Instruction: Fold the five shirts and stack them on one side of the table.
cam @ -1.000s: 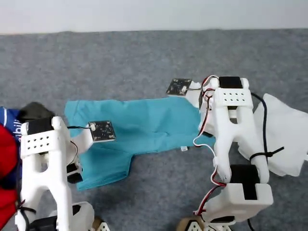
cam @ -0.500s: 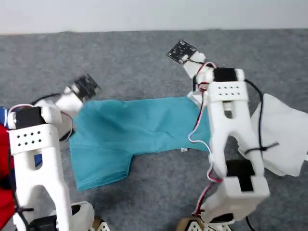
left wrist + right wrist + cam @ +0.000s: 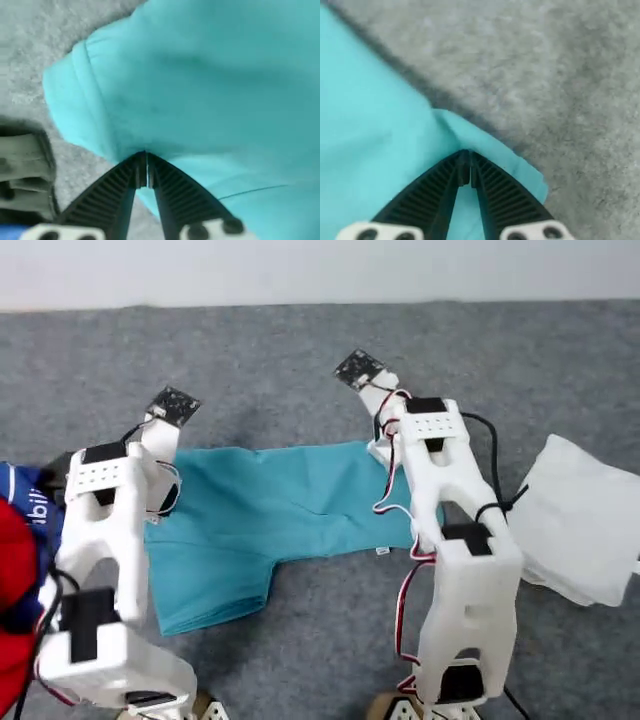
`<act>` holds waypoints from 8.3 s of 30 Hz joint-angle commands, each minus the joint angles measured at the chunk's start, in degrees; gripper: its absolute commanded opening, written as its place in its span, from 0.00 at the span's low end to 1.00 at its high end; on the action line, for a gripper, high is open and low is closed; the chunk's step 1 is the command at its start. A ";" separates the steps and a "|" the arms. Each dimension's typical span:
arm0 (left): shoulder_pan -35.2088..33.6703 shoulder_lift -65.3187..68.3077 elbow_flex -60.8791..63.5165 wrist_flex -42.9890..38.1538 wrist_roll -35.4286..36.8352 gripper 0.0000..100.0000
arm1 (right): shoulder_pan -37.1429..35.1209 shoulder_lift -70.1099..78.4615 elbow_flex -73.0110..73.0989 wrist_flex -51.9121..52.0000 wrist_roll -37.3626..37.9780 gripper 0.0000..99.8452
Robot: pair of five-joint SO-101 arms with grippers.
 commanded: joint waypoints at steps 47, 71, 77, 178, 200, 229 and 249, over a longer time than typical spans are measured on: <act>-1.85 14.86 -31.60 15.74 1.58 0.01 | 2.59 8.22 -23.65 9.27 -3.87 0.01; 15.65 -19.60 0.40 28.92 1.58 0.01 | -3.21 2.77 -35.34 49.45 -17.32 0.01; 20.57 -21.54 14.02 22.86 1.58 0.01 | -3.65 1.19 -25.14 48.22 -17.41 0.01; -58.29 -24.35 7.96 13.19 -7.38 0.01 | -56.92 8.92 -14.95 34.07 -4.22 0.01; -56.44 -23.91 8.40 12.84 -7.47 0.01 | -40.22 10.33 -41.23 33.36 -3.87 0.01; -52.84 -24.35 8.04 13.10 -7.21 0.01 | -35.82 13.14 -46.33 36.35 -4.31 0.07; -52.84 -24.44 7.96 13.19 -7.21 0.01 | -31.60 19.91 -59.69 46.20 -8.00 0.01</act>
